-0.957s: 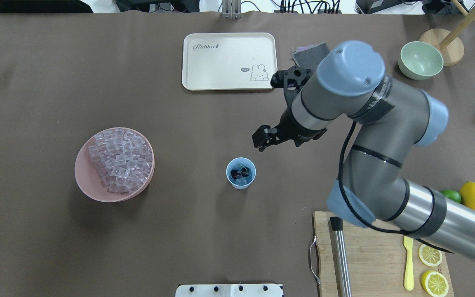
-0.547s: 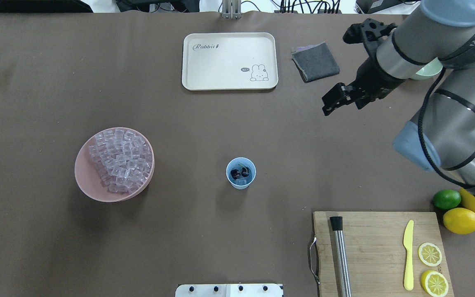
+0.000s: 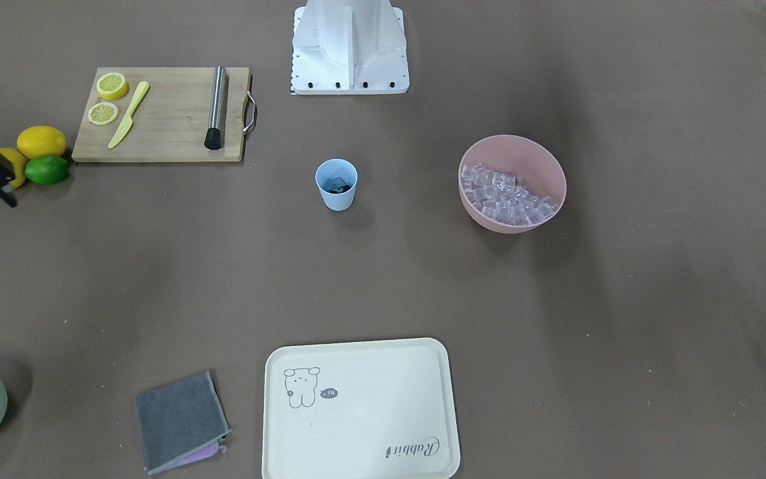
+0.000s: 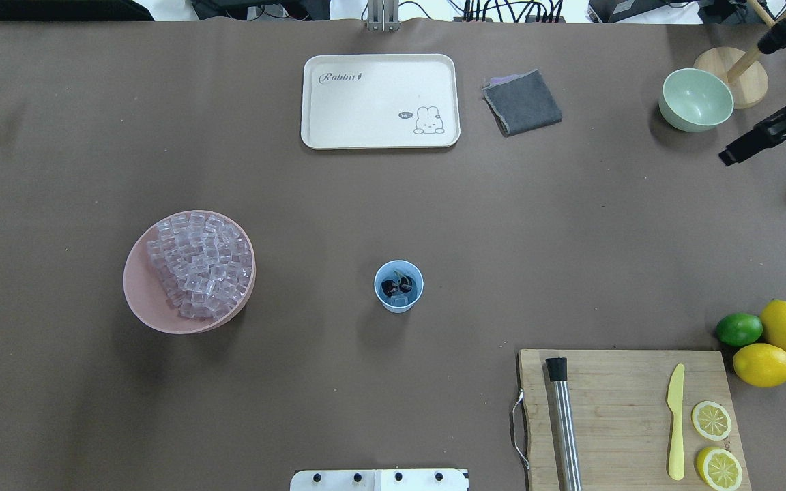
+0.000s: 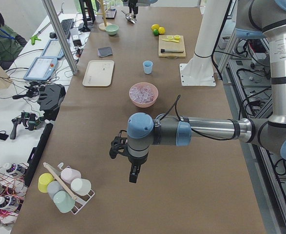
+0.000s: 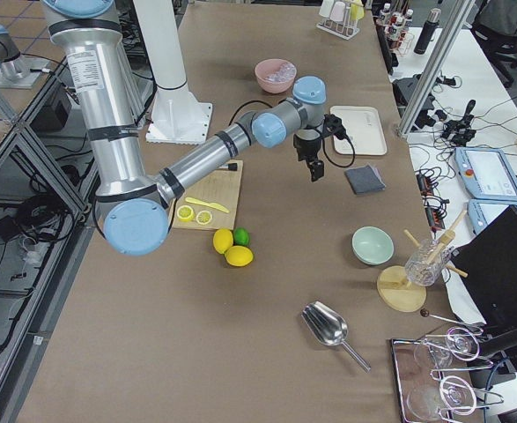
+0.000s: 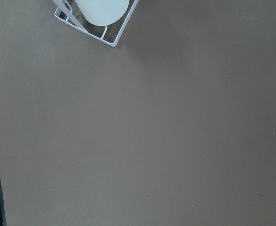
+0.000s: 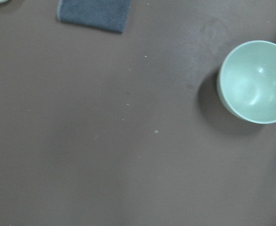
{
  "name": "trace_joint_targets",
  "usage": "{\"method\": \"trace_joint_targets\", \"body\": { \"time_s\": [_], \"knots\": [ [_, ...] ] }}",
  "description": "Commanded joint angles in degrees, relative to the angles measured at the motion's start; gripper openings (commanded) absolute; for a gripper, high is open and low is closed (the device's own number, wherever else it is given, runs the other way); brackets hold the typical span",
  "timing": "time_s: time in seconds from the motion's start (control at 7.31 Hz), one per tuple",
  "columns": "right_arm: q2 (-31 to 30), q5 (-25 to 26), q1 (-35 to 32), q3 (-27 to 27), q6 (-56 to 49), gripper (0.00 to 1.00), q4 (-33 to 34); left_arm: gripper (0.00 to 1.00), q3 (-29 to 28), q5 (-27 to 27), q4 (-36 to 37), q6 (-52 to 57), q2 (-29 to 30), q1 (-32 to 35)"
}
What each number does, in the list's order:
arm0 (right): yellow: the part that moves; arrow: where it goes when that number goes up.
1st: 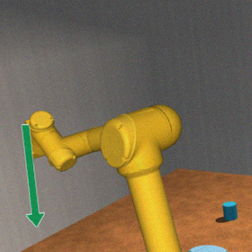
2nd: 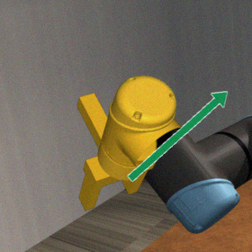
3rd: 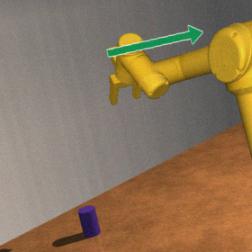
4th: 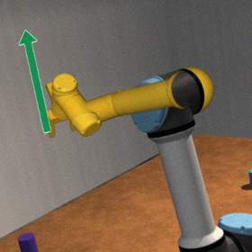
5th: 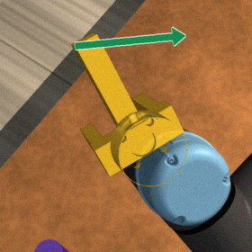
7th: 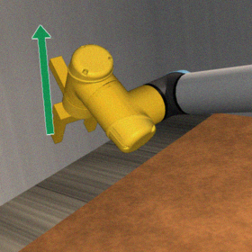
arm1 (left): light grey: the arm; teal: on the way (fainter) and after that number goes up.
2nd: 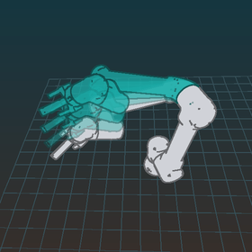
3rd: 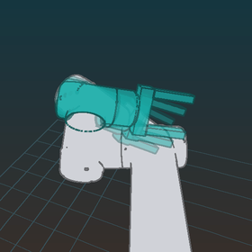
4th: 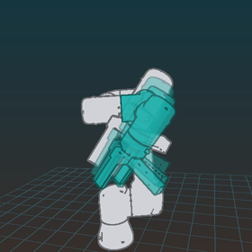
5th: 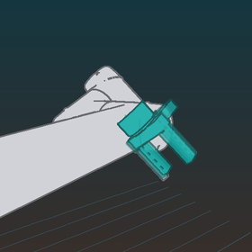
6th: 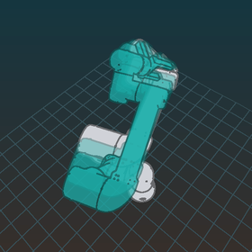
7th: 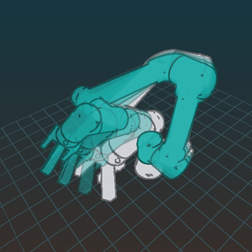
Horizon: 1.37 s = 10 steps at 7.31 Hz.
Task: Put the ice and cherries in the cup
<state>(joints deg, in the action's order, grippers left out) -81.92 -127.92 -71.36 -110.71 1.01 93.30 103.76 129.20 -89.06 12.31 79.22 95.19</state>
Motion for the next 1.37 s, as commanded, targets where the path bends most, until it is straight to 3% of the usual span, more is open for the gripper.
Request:
{"method": "trace_joint_targets", "body": {
  "time_s": [0.0,0.27,0.55,0.82,1.23],
  "knots": [
    [-7.1,-3.1,-12.2,2.0,-21.7,1.0,5.6,0.98,0.0,0.0,-0.3,-0.1,0.0,0.0],
    [-15.5,-1.5,-19.3,2.3,-29.6,1.0,5.5,0.98,0.0,0.0,-0.3,-0.1,0.1,0.0],
    [-16.3,-2.7,-19.7,4.9,-28.7,1.0,5.9,0.98,0.1,0.1,-0.3,0.0,0.0,0.0],
    [-16.9,-8.2,-22.1,5.9,-29.1,1.0,5.3,0.98,0.0,1.9,-0.3,0.0,0.0,0.1],
    [-17.7,-7.3,-29.1,7.7,-29.0,1.0,5.3,0.98,0.1,1.9,-0.3,-0.1,0.0,0.1]
  ]
}}
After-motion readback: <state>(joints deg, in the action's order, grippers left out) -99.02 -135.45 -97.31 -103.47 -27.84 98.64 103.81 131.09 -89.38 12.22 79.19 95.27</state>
